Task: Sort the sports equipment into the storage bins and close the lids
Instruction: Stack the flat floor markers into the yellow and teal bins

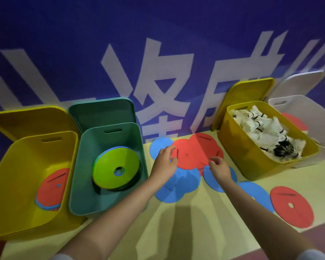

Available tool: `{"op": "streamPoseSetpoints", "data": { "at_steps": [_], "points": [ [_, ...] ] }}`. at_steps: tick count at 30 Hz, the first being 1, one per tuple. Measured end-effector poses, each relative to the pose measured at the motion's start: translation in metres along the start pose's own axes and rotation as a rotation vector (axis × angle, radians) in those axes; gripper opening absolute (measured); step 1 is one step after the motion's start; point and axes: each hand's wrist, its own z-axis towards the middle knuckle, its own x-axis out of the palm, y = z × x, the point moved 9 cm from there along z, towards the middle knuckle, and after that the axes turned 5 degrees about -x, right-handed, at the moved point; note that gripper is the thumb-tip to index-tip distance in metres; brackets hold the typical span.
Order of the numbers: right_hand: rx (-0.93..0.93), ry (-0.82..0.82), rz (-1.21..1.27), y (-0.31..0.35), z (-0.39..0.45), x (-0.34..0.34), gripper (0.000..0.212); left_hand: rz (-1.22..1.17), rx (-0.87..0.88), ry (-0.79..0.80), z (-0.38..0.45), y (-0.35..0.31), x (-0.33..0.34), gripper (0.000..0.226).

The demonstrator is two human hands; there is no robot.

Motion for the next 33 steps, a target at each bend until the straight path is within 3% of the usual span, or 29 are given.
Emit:
{"op": "streamPoseSetpoints", "data": {
  "at_steps": [5,10,14,20,25,30,33],
  "points": [
    [-0.045,0.166,-0.087,-0.025,0.025,0.018,0.032,0.123,-0.225,0.015,0.026,0.053,0.056,0.042],
    [-0.135,0.301,-0.236,-0.018,0.064,0.052,0.042,0.295,-0.459,-0.027,0.039,0.113,0.071,0.05],
    [-0.261,0.361,-0.473,0.0,0.104,0.082,0.051,0.461,-0.49,-0.055,0.047,0.127,0.071,0.057],
    [-0.22,0.535,-0.712,-0.007,0.14,0.128,0.098,0.544,-0.627,-0.11,0.053,0.149,0.086,0.073],
    [-0.258,0.517,-0.843,-0.009,0.152,0.138,0.114,0.546,-0.681,-0.17,0.055,0.146,0.101,0.073],
    [-0.207,0.524,-0.858,-0.01,0.162,0.142,0.116,0.577,-0.642,-0.163,0.061,0.143,0.094,0.075],
    [-0.246,0.477,-0.754,-0.011,0.168,0.132,0.087,0.596,-0.579,-0.135,0.066,0.141,0.083,0.067]
  ]
}}
